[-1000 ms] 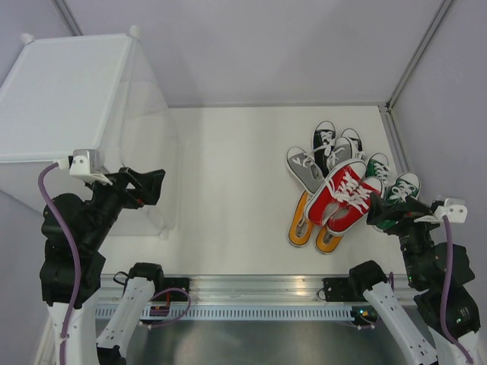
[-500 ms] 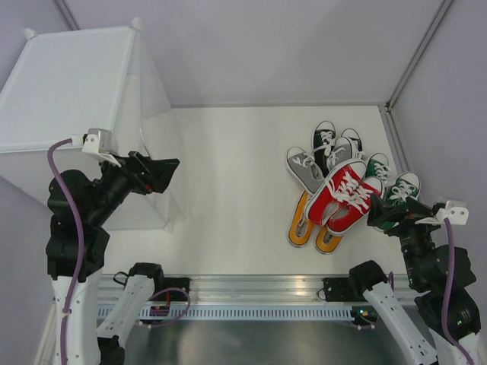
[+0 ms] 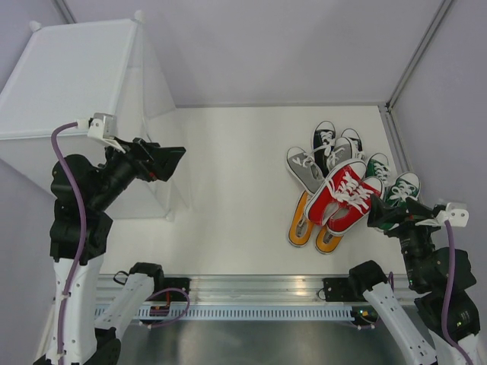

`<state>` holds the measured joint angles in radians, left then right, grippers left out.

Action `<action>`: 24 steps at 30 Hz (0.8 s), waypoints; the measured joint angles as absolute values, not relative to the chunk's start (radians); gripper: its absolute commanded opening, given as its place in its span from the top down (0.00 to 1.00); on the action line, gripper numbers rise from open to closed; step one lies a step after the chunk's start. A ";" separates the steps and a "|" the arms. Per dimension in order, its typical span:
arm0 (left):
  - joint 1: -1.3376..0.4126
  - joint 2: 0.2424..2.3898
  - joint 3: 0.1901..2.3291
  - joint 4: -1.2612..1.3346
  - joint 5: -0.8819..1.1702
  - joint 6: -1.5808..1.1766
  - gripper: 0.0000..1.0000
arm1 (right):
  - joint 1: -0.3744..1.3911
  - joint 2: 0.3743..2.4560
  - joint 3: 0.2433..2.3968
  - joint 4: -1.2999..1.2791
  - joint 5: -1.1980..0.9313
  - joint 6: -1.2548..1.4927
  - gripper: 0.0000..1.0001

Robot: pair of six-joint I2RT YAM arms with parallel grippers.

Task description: Place and organize the shoes in the shoe cabinet

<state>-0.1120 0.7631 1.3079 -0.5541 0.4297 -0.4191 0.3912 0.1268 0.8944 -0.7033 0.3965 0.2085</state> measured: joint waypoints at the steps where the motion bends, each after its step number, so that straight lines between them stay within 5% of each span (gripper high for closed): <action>1: -0.118 0.763 1.299 -0.545 0.428 -0.419 0.00 | 0.391 0.127 0.893 -0.703 0.396 0.208 0.02; 24: -0.150 0.645 1.257 -0.598 0.200 -0.387 0.00 | 0.405 0.125 0.881 -0.704 0.391 0.204 0.02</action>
